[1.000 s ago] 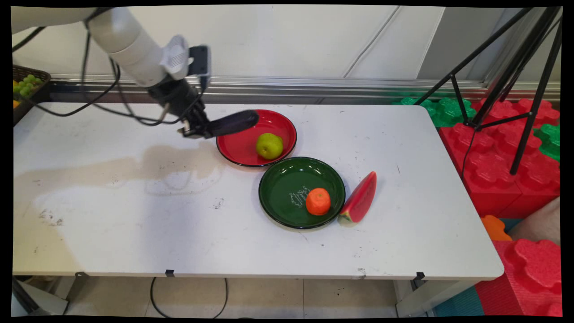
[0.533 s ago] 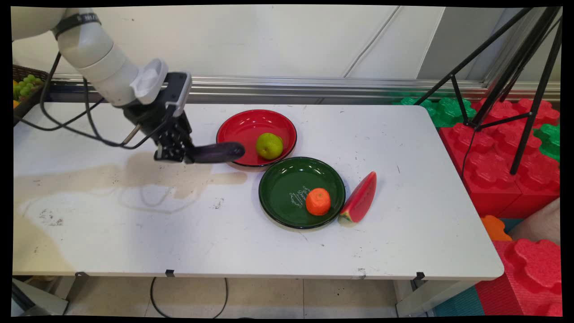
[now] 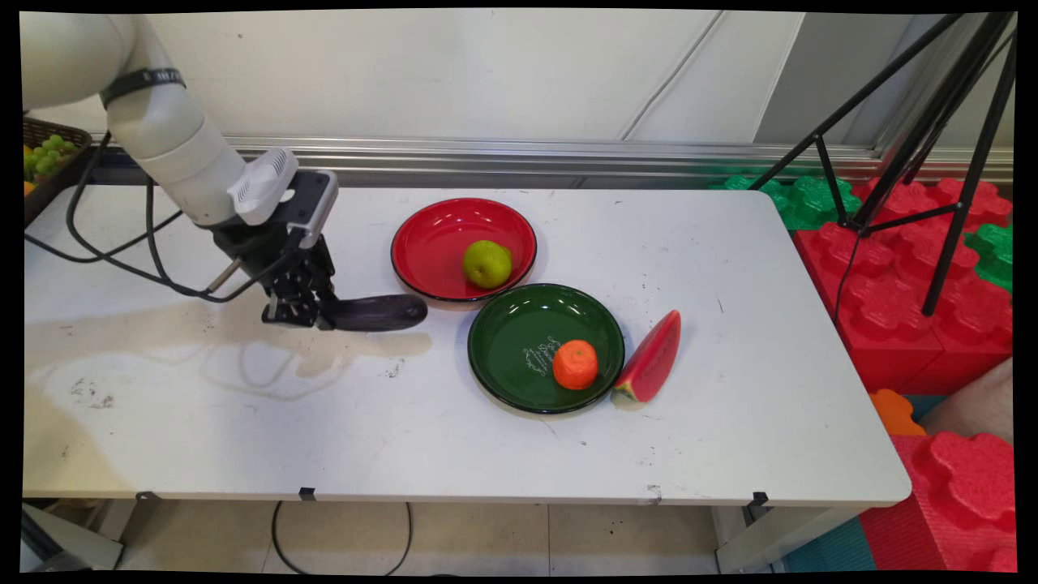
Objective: Place the picked object on the table
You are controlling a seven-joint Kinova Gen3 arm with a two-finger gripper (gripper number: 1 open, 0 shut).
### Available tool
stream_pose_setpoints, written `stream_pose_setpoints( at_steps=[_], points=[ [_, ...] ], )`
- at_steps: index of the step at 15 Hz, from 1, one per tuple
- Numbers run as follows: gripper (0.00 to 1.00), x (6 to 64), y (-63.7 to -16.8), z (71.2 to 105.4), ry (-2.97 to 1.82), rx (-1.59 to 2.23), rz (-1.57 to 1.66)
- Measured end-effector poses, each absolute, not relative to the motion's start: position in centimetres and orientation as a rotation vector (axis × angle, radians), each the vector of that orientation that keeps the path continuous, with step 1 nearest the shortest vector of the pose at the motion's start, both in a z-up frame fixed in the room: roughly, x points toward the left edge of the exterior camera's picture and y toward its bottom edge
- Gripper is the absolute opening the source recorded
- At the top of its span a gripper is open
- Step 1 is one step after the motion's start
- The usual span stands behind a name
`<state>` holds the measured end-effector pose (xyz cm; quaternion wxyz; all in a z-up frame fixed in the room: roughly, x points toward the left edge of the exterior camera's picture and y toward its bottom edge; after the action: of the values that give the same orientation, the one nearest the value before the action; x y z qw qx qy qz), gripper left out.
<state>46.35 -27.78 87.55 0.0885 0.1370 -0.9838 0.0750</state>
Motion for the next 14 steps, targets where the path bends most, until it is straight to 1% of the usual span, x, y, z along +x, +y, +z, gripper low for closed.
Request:
stream_pose_setpoints(
  at_steps=[14],
  points=[
    [0.00,48.9,-27.6,83.4,-2.943,0.514,0.133]
  ],
)
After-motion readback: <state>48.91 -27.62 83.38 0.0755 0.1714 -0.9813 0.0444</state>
